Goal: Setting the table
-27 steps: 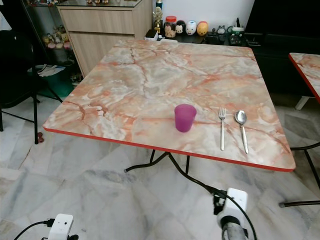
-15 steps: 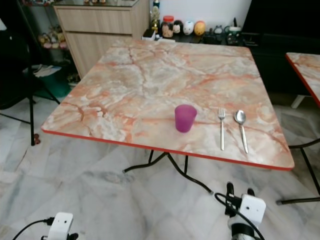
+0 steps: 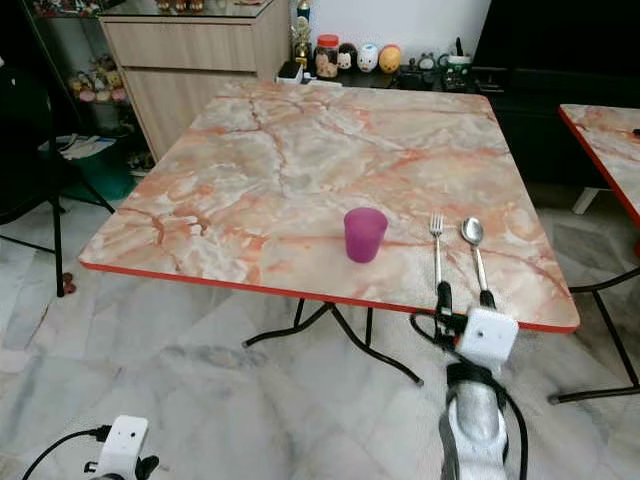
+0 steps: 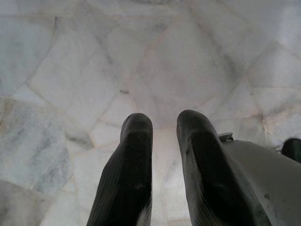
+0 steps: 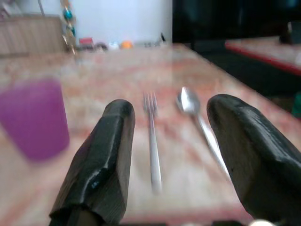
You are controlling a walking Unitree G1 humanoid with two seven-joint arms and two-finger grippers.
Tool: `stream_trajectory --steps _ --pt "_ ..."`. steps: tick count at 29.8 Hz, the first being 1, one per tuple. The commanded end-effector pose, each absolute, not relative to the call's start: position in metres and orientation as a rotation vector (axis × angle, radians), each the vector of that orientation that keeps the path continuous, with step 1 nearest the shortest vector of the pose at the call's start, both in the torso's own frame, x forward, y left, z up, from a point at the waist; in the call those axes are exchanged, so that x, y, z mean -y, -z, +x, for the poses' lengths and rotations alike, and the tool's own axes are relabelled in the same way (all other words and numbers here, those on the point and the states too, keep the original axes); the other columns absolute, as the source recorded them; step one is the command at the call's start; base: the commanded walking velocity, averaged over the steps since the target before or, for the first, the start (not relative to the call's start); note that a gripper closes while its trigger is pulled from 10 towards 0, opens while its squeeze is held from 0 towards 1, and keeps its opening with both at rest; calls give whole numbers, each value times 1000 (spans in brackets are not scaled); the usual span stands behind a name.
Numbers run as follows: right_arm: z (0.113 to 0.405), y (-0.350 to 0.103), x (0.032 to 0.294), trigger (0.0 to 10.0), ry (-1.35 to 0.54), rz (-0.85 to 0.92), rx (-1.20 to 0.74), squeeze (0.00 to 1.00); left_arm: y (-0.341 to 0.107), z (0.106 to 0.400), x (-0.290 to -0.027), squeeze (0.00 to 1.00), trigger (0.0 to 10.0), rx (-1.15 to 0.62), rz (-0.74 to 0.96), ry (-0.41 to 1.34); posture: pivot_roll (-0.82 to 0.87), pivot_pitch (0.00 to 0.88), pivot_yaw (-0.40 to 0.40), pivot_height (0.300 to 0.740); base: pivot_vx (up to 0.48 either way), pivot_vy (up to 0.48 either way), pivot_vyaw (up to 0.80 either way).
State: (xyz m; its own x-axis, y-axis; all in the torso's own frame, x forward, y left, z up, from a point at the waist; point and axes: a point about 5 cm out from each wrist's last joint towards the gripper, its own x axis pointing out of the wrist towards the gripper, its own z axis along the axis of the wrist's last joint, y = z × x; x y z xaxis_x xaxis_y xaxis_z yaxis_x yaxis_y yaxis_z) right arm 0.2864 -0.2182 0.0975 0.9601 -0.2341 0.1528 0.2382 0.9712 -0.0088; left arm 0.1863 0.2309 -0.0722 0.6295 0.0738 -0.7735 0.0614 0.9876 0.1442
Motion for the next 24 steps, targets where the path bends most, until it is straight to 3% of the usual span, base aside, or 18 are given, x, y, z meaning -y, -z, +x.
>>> stream_trajectory --steps 1,24 --pt "294 -98 222 10000 272 -19 127 0 75 182 -231 0 10000 -914 162 -1 3 0 17 724 0 0 0" --pt "308 -122 222 10000 298 -30 200 0 80 169 -233 0 10000 -969 182 35 10 0 19 724 0 0 0"
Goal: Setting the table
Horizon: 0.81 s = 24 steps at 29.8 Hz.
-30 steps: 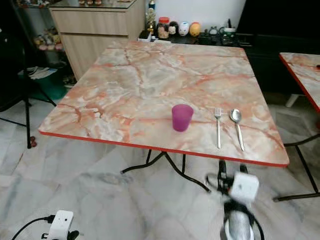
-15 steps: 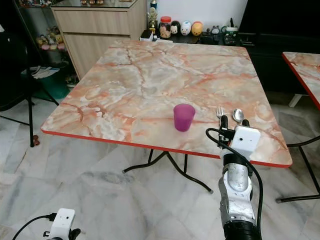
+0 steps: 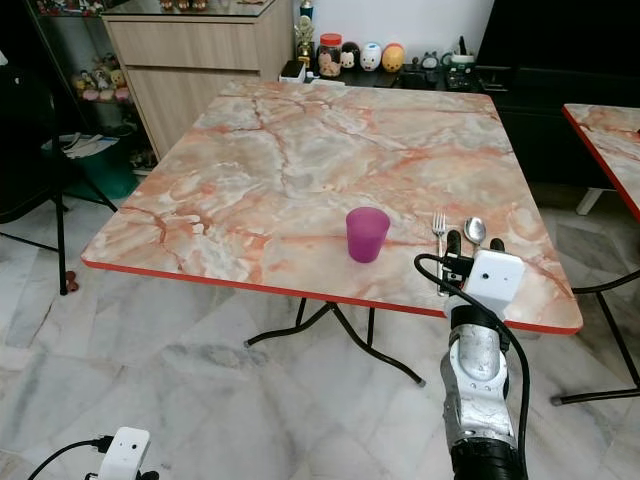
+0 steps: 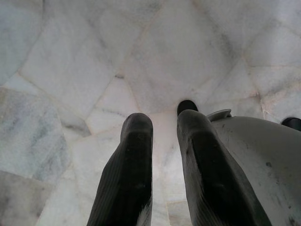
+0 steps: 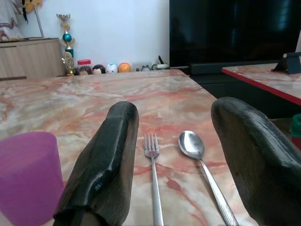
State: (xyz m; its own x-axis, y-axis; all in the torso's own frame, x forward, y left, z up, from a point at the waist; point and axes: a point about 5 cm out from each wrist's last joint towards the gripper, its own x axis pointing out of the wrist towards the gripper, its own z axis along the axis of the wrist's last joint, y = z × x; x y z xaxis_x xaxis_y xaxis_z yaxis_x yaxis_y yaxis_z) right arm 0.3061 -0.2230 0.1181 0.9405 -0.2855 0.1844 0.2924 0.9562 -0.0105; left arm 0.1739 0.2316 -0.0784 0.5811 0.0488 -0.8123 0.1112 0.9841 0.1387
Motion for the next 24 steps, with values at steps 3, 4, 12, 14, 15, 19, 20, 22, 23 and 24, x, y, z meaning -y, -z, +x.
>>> stream_trajectory --steps 3,4,12,14,15,19,20,22,23,24 --pt "310 -125 221 10000 299 -15 204 0 80 170 -233 0 10000 -968 177 30 11 0 18 724 0 0 0" --pt "311 -125 221 10000 298 -7 204 0 80 170 -233 0 10000 -967 171 25 10 0 17 724 0 0 -775" --pt "311 -125 218 10000 281 -14 218 0 79 170 -235 0 10000 -965 167 20 15 0 13 724 221 0 -287" --pt "312 -126 215 10000 271 -21 218 0 79 170 -236 0 10000 -966 167 23 15 0 12 724 251 0 0" --pt "312 -126 215 10000 270 -21 218 0 79 170 -236 0 10000 -966 166 23 15 0 12 724 251 0 0" --pt "312 -127 215 10000 270 -16 225 0 80 169 -235 0 10000 -966 163 19 16 0 9 724 263 0 0" --pt "312 -127 215 10000 270 -16 225 0 80 169 -235 0 10000 -965 163 19 16 0 9 724 270 0 0" --pt "312 -128 215 10000 269 -7 229 0 80 169 -235 0 10000 -965 164 19 15 0 9 724 274 0 0" --pt "313 -128 215 10000 268 -6 229 0 80 169 -235 0 10000 -965 164 19 15 0 9 724 281 0 0" --pt "313 -128 215 10000 268 -6 229 0 80 169 -235 0 10000 -965 164 19 15 0 9 724 274 0 0"
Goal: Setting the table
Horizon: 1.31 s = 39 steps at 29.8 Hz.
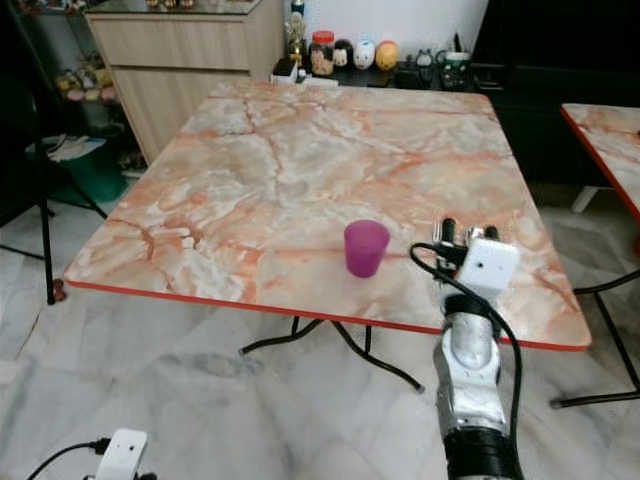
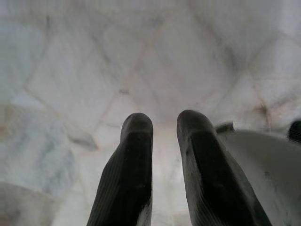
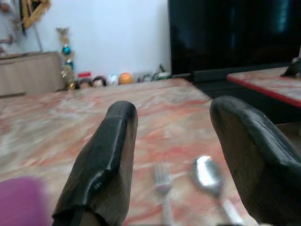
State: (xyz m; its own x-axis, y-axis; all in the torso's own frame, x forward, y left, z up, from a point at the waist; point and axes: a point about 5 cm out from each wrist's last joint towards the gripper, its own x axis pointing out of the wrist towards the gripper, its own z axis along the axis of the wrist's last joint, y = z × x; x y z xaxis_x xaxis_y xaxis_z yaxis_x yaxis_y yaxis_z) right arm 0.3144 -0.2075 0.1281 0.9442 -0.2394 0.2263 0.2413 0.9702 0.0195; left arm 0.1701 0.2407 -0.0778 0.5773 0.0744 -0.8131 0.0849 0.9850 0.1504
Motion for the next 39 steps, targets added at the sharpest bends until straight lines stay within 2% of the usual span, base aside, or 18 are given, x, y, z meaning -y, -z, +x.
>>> stream_trajectory --steps 1,6,19,32,39 --pt "313 -128 215 10000 269 -2 226 0 80 169 -235 0 10000 -965 164 19 16 0 9 724 285 0 0" --pt "313 -128 215 10000 267 -3 226 0 80 168 -237 0 10000 -965 169 12 16 0 9 724 223 0 -508" --pt "312 -127 215 10000 262 -9 228 0 80 169 -236 0 10000 -964 166 11 14 0 8 724 0 0 0" --pt "310 -115 239 10000 311 -13 118 0 81 168 -234 0 10000 -968 171 17 10 0 6 724 0 0 0" --pt "311 -115 236 10000 306 -20 109 0 81 167 -235 0 10000 -971 186 27 11 0 8 724 0 0 0"
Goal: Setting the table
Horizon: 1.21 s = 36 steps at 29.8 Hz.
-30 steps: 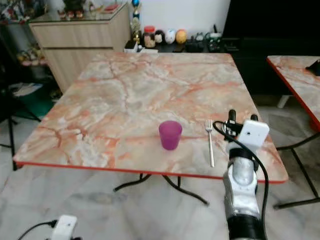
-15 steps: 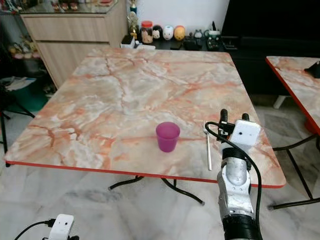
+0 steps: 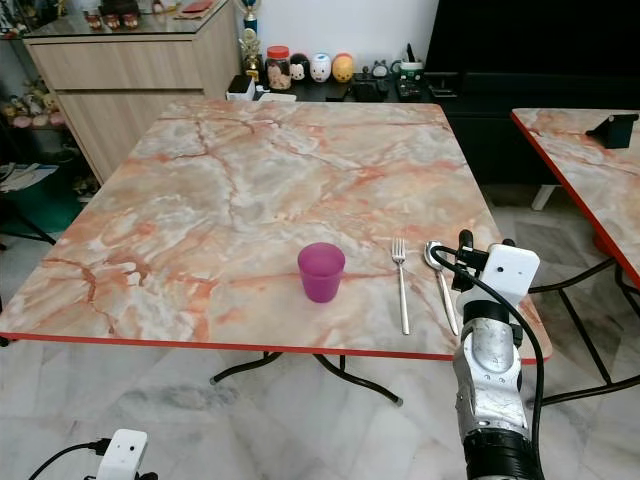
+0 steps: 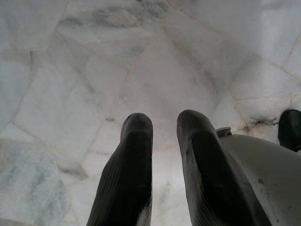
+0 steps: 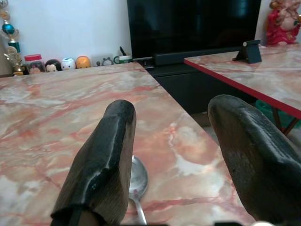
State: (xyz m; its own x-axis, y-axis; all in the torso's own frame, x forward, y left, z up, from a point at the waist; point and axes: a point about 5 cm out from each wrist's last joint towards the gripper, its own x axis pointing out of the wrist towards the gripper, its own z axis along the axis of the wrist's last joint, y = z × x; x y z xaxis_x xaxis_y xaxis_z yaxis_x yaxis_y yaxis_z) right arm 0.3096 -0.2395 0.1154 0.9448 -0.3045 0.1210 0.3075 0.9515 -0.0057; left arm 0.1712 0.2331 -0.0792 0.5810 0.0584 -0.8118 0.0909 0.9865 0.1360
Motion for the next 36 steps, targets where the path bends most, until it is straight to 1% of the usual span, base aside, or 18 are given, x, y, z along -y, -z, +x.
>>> stream_trajectory --steps 1,7,15,17,22,23,28,29,30,31,32,34,35,36 --pt "311 -114 236 10000 304 -18 107 0 81 167 -235 0 10000 -971 186 27 11 0 8 724 0 0 0" --pt "313 -111 230 10000 283 -15 85 0 81 168 -234 0 10000 -970 184 19 14 0 7 724 0 -40 0" --pt "314 -109 234 10000 297 -31 52 0 81 169 -234 0 10000 -970 190 20 12 0 6 724 0 0 0" --pt "316 -99 233 10000 284 -42 -26 0 81 168 -234 0 10000 -971 190 21 13 0 5 724 0 0 0" --pt "319 -96 238 10000 307 -12 -75 0 80 168 -235 0 10000 -966 187 20 14 0 6 724 0 0 0" --pt "323 -94 239 10000 287 9 -116 0 80 169 -235 0 10000 -965 191 22 12 0 8 724 0 0 0" --pt "328 -94 241 10000 267 51 -154 0 80 170 -233 0 10000 -962 189 24 13 0 8 724 0 0 0" --pt "331 -97 247 10000 282 49 -166 98 80 171 -232 0 10000 -959 187 25 13 0 8 724 0 0 0" --pt "331 -97 247 10000 282 49 -166 98 80 171 -232 0 10000 -959 187 25 13 0 8 724 0 0 0" --pt "332 -97 249 10000 291 38 -175 220 80 171 -232 0 10000 -958 187 25 13 0 8 724 0 0 0" --pt "333 -96 252 10000 296 38 -195 698 80 172 -232 0 10000 -957 186 27 12 0 10 724 0 0 0" --pt "333 -96 253 10000 296 45 -203 698 80 172 -231 0 10000 -958 186 27 12 0 10 724 0 0 0" --pt "334 -95 252 10000 282 51 -215 1000 80 172 -232 0 10000 -958 186 27 12 0 10 724 0 0 0" --pt "335 -94 251 10000 263 53 -228 1000 80 172 -232 0 10000 -958 187 28 12 0 10 724 0 0 0"
